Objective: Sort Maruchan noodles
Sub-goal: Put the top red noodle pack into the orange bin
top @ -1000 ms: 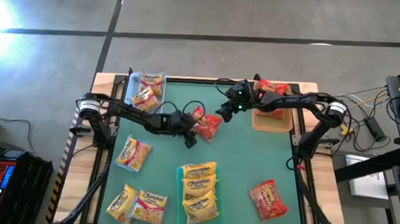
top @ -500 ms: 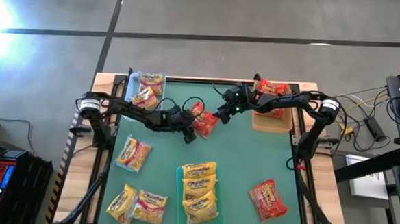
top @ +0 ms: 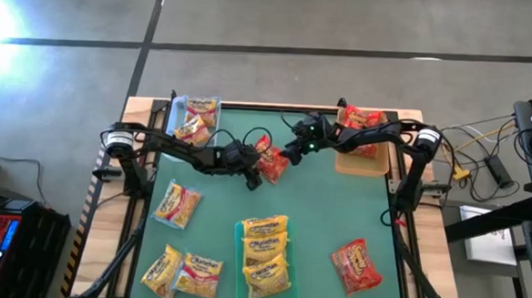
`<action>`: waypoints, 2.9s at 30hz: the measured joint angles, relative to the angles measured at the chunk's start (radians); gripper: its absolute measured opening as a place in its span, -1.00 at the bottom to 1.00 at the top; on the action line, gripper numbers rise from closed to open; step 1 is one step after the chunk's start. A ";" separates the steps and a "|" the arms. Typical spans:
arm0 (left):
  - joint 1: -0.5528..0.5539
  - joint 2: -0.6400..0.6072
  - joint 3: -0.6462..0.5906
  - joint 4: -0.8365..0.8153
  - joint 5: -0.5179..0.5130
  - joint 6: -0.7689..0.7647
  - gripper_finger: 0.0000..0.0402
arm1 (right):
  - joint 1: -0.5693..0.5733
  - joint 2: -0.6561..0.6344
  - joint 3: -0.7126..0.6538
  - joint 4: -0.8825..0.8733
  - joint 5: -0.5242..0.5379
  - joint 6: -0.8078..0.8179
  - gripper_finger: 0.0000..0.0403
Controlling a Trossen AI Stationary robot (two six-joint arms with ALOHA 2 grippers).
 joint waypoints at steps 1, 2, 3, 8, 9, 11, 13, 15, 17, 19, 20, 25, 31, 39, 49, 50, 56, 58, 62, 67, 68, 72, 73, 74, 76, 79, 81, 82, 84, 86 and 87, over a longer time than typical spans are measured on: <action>0.001 0.000 0.000 0.000 0.000 -0.003 -0.03 | 0.003 0.005 0.000 0.015 0.000 0.004 0.34; 0.002 0.000 0.000 0.000 0.000 -0.006 -0.03 | 0.004 0.009 0.000 0.020 -0.002 0.008 0.35; 0.003 0.000 0.000 0.001 0.000 -0.006 -0.03 | 0.005 0.015 0.000 0.026 -0.009 0.014 0.35; 0.004 0.000 0.000 0.003 0.000 -0.016 -0.03 | 0.028 0.048 0.000 0.070 -0.013 0.016 0.33; 0.004 0.000 0.000 0.003 0.000 -0.017 -0.03 | 0.031 0.052 0.000 0.075 -0.013 0.016 0.32; 0.004 0.000 0.000 0.003 0.000 -0.021 -0.03 | 0.038 0.058 0.000 0.094 -0.014 0.019 0.31; 0.004 0.000 0.000 0.003 0.000 -0.022 -0.03 | 0.042 0.059 0.000 0.105 -0.015 0.026 0.30; 0.004 0.000 0.000 0.004 0.000 -0.028 -0.03 | 0.046 0.059 0.000 0.112 -0.015 0.028 0.29; 0.004 0.000 0.000 0.005 0.000 -0.042 -0.03 | 0.051 0.059 0.000 0.122 -0.016 0.032 0.29; 0.004 0.000 0.000 0.006 0.000 -0.050 -0.03 | 0.058 0.060 0.000 0.132 -0.016 0.035 0.29; 0.004 0.000 0.000 0.008 0.000 -0.051 -0.03 | 0.062 0.062 0.000 0.136 -0.016 0.036 0.29; 0.004 0.000 0.000 0.038 -0.001 -0.052 -0.03 | 0.081 0.072 0.000 0.149 -0.015 0.036 0.25; 0.004 0.000 0.000 0.056 -0.001 -0.046 -0.03 | 0.092 0.074 0.000 0.148 -0.015 0.028 0.22; 0.004 0.000 0.000 0.056 -0.001 -0.036 -0.03 | 0.097 0.074 0.000 0.147 -0.012 0.026 0.21; 0.003 0.000 0.000 0.056 -0.001 -0.036 -0.03 | 0.104 0.074 0.000 0.145 -0.012 0.026 -0.05; 0.003 0.000 0.000 0.056 -0.001 -0.036 -0.03 | 0.104 0.074 0.000 0.144 -0.013 0.026 -0.09; 0.002 -0.003 0.002 0.072 -0.001 -0.067 -0.03 | 0.104 0.074 0.000 0.130 -0.016 0.044 -0.33; 0.001 -0.010 0.008 0.071 0.001 -0.066 -0.03 | 0.103 0.074 0.000 0.120 -0.017 0.041 -0.43; 0.000 -0.040 0.016 0.074 0.039 -0.052 -0.03 | 0.098 0.073 0.000 0.114 -0.023 0.036 -0.64; 0.000 -0.078 0.016 0.020 0.052 -0.047 -0.03 | 0.093 0.064 0.001 0.110 -0.023 0.024 -0.88; 0.000 -0.086 0.016 0.007 0.052 -0.047 -0.03 | 0.092 0.061 0.001 0.109 -0.022 0.023 -0.92; 0.000 -0.116 0.016 -0.042 0.051 -0.047 -0.03 | 0.088 0.038 0.001 0.075 -0.016 0.002 -0.96; 0.000 -0.124 0.016 -0.046 0.049 -0.047 -0.03 | 0.086 0.028 0.001 0.058 -0.014 -0.002 -0.96; 0.000 -0.133 0.016 -0.051 0.041 -0.047 -0.03 | 0.082 0.015 0.000 0.033 -0.014 -0.006 -0.96; 0.000 -0.146 0.016 -0.053 0.013 -0.047 -0.03 | 0.075 -0.014 0.000 -0.012 -0.014 -0.026 -0.96; 0.000 -0.167 0.016 -0.062 -0.023 -0.047 -0.03 | 0.067 -0.066 0.000 -0.089 -0.003 -0.054 -0.96; 0.000 -0.181 0.016 -0.075 -0.046 -0.047 -0.03 | 0.066 -0.103 0.000 -0.136 -0.002 -0.072 -0.96; 0.000 -0.186 0.016 -0.079 -0.054 -0.047 -0.03 | 0.065 -0.123 0.000 -0.163 -0.003 -0.079 -0.96; 0.000 -0.192 0.016 -0.081 -0.070 -0.047 -0.03 | 0.064 -0.164 0.000 -0.230 -0.003 -0.104 -0.96; 0.000 -0.195 0.015 -0.084 -0.080 -0.047 -0.03 | 0.063 -0.204 0.000 -0.292 0.001 -0.121 -0.96; 0.000 -0.195 0.015 -0.082 -0.080 -0.047 -0.03 | 0.063 -0.226 0.000 -0.330 0.015 -0.130 -0.96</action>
